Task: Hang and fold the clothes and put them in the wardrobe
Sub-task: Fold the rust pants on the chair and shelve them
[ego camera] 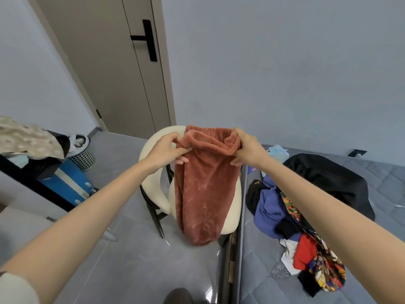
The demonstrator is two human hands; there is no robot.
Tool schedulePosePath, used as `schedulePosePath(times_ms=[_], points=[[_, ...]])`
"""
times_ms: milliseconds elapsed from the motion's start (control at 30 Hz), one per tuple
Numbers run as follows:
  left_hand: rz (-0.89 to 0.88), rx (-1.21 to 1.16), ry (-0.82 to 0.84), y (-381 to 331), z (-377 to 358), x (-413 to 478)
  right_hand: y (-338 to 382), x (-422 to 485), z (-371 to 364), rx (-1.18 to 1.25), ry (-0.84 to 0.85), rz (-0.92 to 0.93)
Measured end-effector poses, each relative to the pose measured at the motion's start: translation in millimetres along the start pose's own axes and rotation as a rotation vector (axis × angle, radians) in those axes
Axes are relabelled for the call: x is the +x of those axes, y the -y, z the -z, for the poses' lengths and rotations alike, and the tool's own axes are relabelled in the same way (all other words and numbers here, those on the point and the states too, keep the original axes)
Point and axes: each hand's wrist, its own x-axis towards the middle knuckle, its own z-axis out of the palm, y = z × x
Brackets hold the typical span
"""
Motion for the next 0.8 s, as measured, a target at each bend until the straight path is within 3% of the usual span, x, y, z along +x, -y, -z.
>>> schedulePosePath(times_ms=[267, 400, 800], points=[[0.047, -0.119, -0.028, 9.2, -9.6, 117.0, -37.8, 88.0, 1.4, 0.039, -0.144, -0.019], [0.094, -0.182, 0.041, 19.2, -15.3, 191.4, -66.0, 148.5, -1.5, 0.11, -0.192, -0.062], [0.194, -0.054, 0.225, 90.8, -54.7, 366.8, -165.4, 282.8, -30.7, 0.195, -0.202, -0.317]])
